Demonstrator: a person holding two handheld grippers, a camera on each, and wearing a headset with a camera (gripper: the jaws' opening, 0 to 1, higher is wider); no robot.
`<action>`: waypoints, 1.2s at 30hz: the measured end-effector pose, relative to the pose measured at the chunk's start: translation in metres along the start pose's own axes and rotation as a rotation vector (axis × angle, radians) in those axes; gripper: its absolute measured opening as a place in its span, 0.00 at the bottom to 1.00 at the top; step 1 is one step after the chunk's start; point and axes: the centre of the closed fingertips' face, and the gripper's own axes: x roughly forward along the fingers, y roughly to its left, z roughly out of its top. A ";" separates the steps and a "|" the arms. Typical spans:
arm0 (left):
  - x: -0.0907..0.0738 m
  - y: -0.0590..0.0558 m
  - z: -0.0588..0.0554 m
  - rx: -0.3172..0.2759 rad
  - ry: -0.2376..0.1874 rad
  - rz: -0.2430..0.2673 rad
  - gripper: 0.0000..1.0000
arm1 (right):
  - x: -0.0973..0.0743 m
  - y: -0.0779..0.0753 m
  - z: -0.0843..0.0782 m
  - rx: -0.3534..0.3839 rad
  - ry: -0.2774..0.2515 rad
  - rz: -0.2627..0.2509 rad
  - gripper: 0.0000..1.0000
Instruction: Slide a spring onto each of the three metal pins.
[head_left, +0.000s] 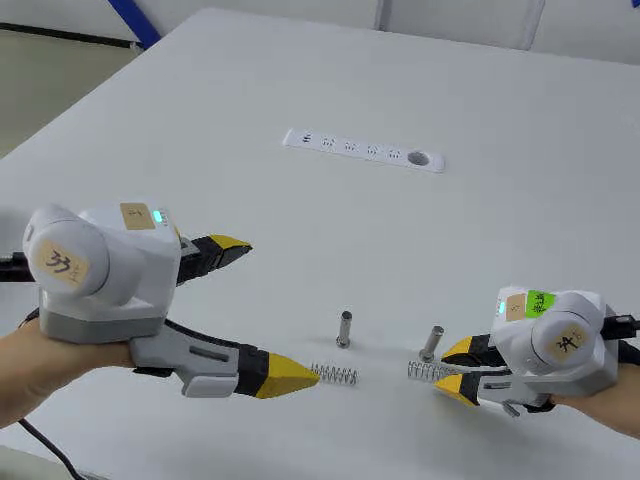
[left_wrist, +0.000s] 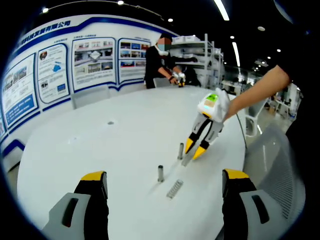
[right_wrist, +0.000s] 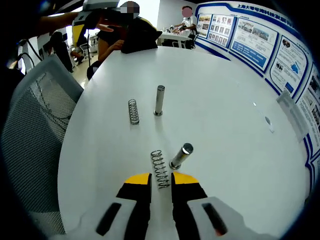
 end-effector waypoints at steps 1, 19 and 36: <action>0.000 0.000 0.000 -0.001 0.001 0.001 0.97 | 0.002 -0.001 -0.002 0.003 0.008 0.002 0.16; 0.003 -0.007 0.000 0.012 0.012 -0.023 0.95 | 0.004 0.004 -0.008 0.099 0.042 0.063 0.11; 0.027 -0.036 0.003 0.064 0.037 -0.122 0.83 | -0.047 0.028 0.025 0.000 0.007 0.082 0.11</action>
